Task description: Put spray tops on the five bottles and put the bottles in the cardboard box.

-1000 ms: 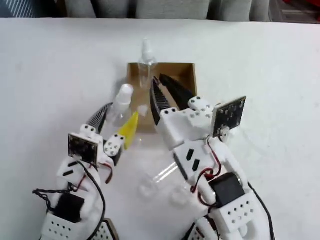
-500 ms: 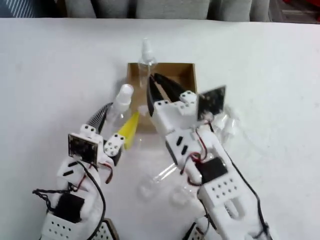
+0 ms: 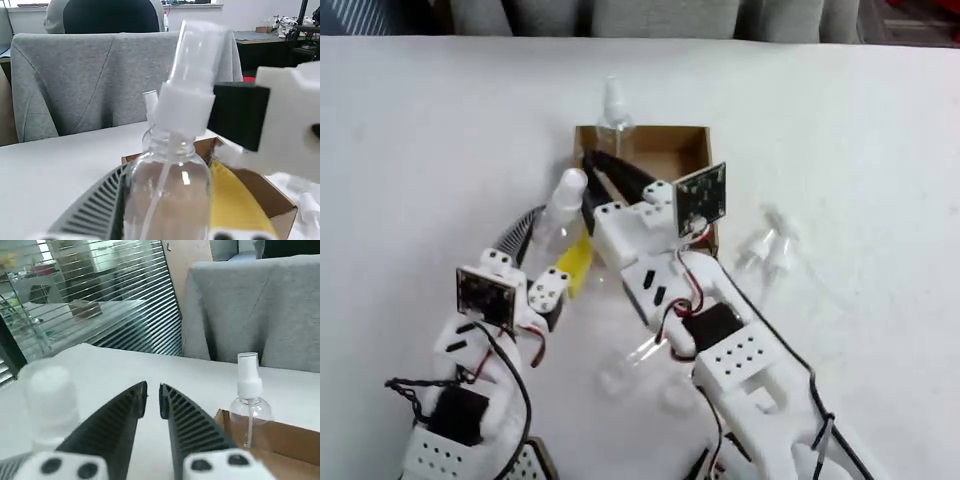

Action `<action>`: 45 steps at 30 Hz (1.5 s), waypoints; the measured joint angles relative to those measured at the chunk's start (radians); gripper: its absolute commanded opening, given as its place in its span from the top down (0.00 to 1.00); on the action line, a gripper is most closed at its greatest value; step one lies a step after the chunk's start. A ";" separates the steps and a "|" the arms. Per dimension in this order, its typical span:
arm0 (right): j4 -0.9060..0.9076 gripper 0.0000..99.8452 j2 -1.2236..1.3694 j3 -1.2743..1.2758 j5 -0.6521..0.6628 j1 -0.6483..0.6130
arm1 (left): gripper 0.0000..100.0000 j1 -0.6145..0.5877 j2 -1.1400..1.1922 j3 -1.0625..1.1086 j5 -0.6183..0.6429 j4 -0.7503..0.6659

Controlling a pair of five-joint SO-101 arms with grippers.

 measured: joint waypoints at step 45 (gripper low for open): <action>0.126 0.98 0.006 0.060 0.000 0.324 | 0.98 -0.080 0.000 0.049 0.172 -0.183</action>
